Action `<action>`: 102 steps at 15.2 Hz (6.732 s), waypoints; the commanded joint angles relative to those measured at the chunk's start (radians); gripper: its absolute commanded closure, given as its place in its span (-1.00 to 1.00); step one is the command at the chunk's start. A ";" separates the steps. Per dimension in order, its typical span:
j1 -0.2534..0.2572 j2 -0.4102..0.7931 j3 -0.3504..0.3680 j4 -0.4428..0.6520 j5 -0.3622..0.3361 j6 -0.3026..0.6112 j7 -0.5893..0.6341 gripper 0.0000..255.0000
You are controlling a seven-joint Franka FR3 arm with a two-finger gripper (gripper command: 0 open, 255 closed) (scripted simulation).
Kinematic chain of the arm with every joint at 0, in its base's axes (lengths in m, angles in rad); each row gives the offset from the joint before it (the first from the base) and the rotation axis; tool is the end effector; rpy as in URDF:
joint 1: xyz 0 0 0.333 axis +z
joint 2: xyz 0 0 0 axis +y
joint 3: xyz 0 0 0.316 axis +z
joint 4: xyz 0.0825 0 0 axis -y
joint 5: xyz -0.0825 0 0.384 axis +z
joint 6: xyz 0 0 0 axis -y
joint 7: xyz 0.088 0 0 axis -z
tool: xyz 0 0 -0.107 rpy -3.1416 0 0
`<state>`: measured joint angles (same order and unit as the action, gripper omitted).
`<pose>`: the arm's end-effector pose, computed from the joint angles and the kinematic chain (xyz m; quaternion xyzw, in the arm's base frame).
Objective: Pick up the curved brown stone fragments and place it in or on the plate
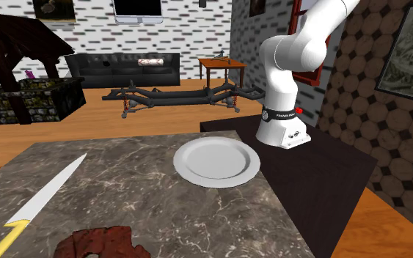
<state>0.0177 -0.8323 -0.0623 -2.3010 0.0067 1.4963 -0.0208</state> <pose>0.2863 -0.0196 0.6229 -0.9996 0.0017 -0.0139 0.0260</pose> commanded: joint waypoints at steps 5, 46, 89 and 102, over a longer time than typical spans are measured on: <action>0.021 0.059 0.059 -0.042 0.047 0.103 0.065 -1.00; 0.278 1.394 0.380 0.700 -0.113 0.716 0.714 -1.00; 0.328 1.432 0.381 0.817 -0.162 0.568 0.697 -1.00; 0.370 1.524 0.366 0.829 -0.219 0.587 0.685 -1.00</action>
<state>0.3872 0.6903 0.3039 -1.4723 -0.2114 2.0820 0.6636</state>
